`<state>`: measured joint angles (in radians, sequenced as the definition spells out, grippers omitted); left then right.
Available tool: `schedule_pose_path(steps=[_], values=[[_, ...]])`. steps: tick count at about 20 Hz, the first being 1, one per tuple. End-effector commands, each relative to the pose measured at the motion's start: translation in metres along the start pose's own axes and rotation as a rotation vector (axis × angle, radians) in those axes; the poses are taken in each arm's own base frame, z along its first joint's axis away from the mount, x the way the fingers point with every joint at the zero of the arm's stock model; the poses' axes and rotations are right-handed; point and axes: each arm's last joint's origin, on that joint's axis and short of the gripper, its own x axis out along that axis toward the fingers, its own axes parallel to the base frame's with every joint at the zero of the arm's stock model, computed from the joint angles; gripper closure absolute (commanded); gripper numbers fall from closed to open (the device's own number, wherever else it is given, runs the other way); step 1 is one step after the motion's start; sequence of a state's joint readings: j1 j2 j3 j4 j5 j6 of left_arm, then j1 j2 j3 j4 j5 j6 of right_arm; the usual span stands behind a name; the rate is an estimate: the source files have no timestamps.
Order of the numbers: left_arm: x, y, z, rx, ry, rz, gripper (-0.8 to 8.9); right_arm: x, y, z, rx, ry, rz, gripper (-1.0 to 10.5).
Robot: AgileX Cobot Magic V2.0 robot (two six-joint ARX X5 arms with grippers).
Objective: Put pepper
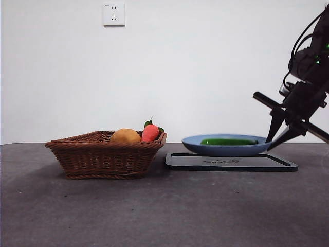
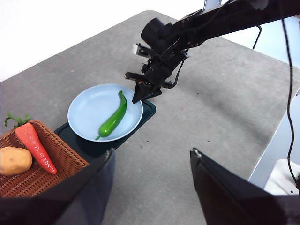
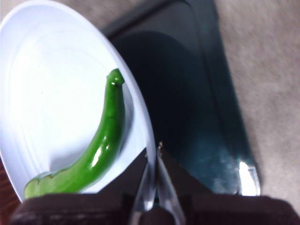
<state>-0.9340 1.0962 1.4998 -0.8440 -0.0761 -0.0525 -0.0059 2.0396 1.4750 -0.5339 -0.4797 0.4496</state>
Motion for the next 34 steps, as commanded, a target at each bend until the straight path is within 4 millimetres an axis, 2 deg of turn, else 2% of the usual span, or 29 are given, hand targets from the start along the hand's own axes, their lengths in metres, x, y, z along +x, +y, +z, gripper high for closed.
schedule_pose_path(steps=[1, 6, 8, 10, 13, 16, 19, 22, 25, 27, 31, 34], values=[[-0.002, -0.001, 0.006, -0.004, -0.026, -0.006, 5.29, 0.013, -0.005, 0.003, 0.008, 0.02, 0.0, 9.4], [-0.002, -0.001, 0.005, -0.004, -0.025, -0.006, 5.29, 0.014, -0.006, 0.003, -0.039, 0.008, -0.03, 9.3], [-0.002, -0.001, 0.005, -0.003, -0.024, -0.006, 5.29, 0.014, -0.006, 0.002, -0.063, 0.021, -0.035, 8.7], [-0.002, -0.001, 0.005, -0.003, -0.019, -0.005, 5.29, 0.014, -0.007, 0.001, -0.078, 0.033, -0.04, 7.5], [-0.002, -0.001, 0.005, -0.002, -0.017, -0.004, 5.29, 0.004, -0.007, -0.001, -0.077, 0.043, -0.06, 7.1], [-0.002, -0.001, 0.004, -0.001, -0.007, -0.004, 5.29, -0.03, 0.006, -0.002, -0.126, 0.003, -0.057, 7.1], [-0.002, -0.001, 0.002, 0.001, 0.014, -0.002, 5.29, -0.084, 0.032, -0.012, -0.222, -0.057, -0.034, 7.1], [-0.002, -0.001, 0.001, 0.002, 0.02, -0.002, 5.29, -0.145, 0.062, -0.043, -0.347, -0.093, -0.015, 7.1], [-0.002, -0.001, 0.001, 0.003, 0.025, -0.003, 5.29, -0.203, 0.09, -0.091, -0.463, -0.119, 0.018, 7.1], [-0.002, -0.001, 0.0, 0.007, 0.035, -0.002, 5.3, -0.232, 0.103, -0.123, -0.531, -0.136, 0.047, 7.1], [-0.002, -0.001, -0.003, 0.009, 0.065, -0.002, 5.3, -0.274, 0.111, -0.183, -0.624, -0.109, 0.053, 7.1], [-0.002, -0.001, -0.005, 0.01, 0.086, -0.001, 5.47, -0.287, 0.106, -0.21, -0.66, -0.064, -0.023, 7.3]])
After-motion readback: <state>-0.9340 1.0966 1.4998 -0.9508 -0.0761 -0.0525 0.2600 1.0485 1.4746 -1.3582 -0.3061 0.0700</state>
